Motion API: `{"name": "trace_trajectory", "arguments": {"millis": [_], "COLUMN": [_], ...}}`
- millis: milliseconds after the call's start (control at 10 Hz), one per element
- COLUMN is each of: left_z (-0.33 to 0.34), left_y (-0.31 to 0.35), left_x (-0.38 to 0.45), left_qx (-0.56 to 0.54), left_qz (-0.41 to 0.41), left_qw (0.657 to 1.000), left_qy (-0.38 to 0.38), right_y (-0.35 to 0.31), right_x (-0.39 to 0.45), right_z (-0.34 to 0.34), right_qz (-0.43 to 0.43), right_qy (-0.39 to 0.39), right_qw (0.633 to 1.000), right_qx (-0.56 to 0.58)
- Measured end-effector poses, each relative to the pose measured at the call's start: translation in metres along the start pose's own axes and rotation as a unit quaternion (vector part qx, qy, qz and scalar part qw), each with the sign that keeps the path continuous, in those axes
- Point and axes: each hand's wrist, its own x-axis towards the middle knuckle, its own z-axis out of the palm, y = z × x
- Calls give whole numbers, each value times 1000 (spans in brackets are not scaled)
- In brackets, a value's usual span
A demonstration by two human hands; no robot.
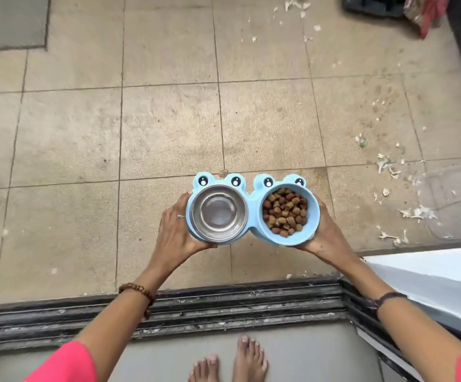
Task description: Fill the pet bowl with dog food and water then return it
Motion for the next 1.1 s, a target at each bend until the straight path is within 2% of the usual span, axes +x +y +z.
{"name": "trace_trajectory", "arguments": {"millis": [100,200,500,700,900,1100], "left_z": [27,49,101,116,114,106], "left_y": [-23,-39,-68,-79,-79,-67], "left_x": [10,21,36,32,37,32], "left_qx": [29,30,29,33,13,39], "left_qz": [-18,-29,-47,-87,-120,-159], "left_qw": [999,999,998,996,992,984], "left_qy": [-9,-17,-22,-9,-47,-75], "right_y": [36,78,144,151,143,138], "right_x": [13,25,50,62,60,45], "right_z": [15,29,51,50,50,51], "right_qz": [-3,33,34,57,86,127], "right_qy": [2,8,4,-13,-19,-3], "right_qw": [1000,992,980,984,985,990], "right_qx": [-30,-123,-195,-170,-147,-60]}}
